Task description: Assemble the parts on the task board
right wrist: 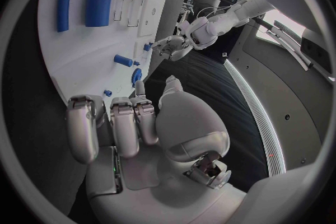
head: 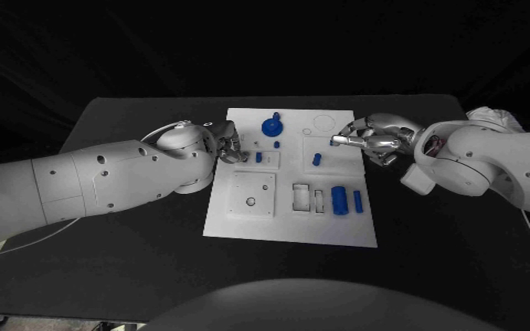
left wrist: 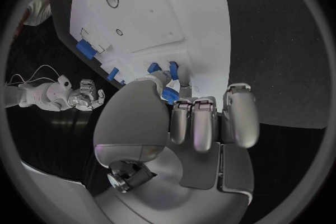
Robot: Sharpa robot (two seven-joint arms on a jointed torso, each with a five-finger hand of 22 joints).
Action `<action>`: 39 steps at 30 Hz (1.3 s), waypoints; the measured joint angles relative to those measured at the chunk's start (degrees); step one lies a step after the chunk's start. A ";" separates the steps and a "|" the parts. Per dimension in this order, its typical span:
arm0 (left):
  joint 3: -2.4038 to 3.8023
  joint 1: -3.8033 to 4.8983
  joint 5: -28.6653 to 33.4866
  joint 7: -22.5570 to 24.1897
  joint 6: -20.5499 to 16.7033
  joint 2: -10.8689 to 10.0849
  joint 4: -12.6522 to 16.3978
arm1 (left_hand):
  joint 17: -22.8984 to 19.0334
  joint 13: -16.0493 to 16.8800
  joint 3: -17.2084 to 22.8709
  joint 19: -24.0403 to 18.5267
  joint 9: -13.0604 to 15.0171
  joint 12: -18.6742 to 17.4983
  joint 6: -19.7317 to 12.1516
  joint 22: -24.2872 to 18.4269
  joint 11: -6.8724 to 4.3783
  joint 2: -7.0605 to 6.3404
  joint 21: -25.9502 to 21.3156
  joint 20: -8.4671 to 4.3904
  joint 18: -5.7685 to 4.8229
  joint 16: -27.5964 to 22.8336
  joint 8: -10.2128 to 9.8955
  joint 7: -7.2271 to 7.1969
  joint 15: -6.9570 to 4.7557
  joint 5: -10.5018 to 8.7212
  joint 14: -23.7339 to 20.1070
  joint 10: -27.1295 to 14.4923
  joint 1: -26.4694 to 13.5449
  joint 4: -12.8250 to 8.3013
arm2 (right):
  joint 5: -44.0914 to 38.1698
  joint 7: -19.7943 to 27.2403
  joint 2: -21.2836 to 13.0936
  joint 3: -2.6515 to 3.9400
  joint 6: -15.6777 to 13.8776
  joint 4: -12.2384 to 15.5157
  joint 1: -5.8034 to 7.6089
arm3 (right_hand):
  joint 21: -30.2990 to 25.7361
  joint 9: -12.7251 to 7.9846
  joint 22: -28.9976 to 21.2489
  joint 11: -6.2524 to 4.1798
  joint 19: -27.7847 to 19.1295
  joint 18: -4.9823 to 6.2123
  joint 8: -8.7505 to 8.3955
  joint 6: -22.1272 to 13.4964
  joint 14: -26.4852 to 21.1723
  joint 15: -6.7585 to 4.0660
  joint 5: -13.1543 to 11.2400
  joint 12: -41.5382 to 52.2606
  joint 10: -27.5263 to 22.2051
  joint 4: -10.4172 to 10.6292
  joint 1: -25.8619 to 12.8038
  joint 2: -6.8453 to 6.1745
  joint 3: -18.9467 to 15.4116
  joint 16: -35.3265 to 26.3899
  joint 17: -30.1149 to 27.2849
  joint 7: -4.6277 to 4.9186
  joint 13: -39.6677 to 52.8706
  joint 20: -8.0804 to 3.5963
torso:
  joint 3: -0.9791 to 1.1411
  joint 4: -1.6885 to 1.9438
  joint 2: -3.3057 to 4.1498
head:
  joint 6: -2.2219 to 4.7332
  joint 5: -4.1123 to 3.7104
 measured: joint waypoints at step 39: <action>-0.02 -0.45 0.23 -0.08 1.23 0.29 -0.08 | -0.01 0.00 -3.82 0.00 0.18 0.00 -0.80 0.00 0.00 -0.25 -0.32 0.00 0.00 0.00 -0.11 0.04 0.00 -8.34 0.00 0.00 -5.09 0.30 | 0.00 0.10 0.26 0.00 0.00 -0.28 -0.14 | 0.00 0.00 0.03 0.00 0.00 0.00 0.00 0.00 0.03 0.03 0.00 -0.07 0.00 0.00 0.25 -0.20 0.00 0.00 0.04 0.00 0.00 0.00 | 0.02 0.05 -0.05 | 0.00 0.06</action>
